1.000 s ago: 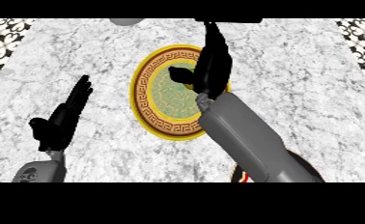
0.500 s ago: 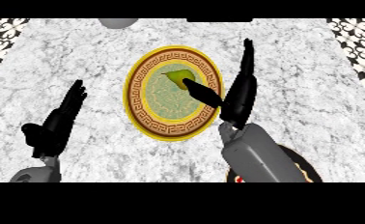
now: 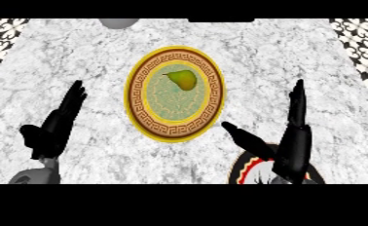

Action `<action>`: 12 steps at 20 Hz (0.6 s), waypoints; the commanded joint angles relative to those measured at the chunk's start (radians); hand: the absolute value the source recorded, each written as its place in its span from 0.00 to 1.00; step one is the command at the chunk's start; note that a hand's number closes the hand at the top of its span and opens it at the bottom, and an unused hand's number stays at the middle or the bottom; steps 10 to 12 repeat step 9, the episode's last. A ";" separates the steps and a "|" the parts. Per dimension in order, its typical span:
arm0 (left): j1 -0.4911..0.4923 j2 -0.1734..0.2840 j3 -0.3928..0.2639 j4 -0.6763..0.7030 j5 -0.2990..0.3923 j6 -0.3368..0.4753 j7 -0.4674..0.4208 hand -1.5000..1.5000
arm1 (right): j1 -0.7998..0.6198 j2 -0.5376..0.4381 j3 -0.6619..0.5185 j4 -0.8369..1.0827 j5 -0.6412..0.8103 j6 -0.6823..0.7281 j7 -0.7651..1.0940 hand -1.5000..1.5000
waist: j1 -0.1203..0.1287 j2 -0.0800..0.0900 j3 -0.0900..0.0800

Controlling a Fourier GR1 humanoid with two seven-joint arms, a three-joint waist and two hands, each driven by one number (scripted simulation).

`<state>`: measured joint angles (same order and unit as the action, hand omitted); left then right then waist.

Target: Pick the pear from the plate and place it in the plate

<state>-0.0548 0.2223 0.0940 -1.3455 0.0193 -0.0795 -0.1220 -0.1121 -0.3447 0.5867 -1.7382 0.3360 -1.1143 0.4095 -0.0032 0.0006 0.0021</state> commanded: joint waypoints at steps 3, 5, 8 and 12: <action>0.018 -0.025 -0.021 -0.052 -0.013 0.015 0.050 0.50 | 0.168 -0.107 -0.065 -0.027 -0.274 0.091 -0.324 0.00 | 0.002 -0.001 0.001; 0.036 -0.022 -0.013 -0.032 -0.019 0.006 0.003 0.50 | 0.206 -0.070 -0.105 0.017 -0.365 0.152 -0.462 0.00 | 0.002 0.000 0.000; 0.019 -0.064 -0.032 -0.013 -0.053 0.050 -0.010 0.50 | 0.247 0.000 -0.143 0.115 -0.401 0.208 -0.628 0.00 | 0.001 0.000 0.000; 0.027 0.023 0.039 -0.026 0.024 -0.054 -0.003 0.50 | 0.258 0.026 -0.171 0.092 -0.389 0.198 -0.634 0.00 | 0.002 -0.001 -0.001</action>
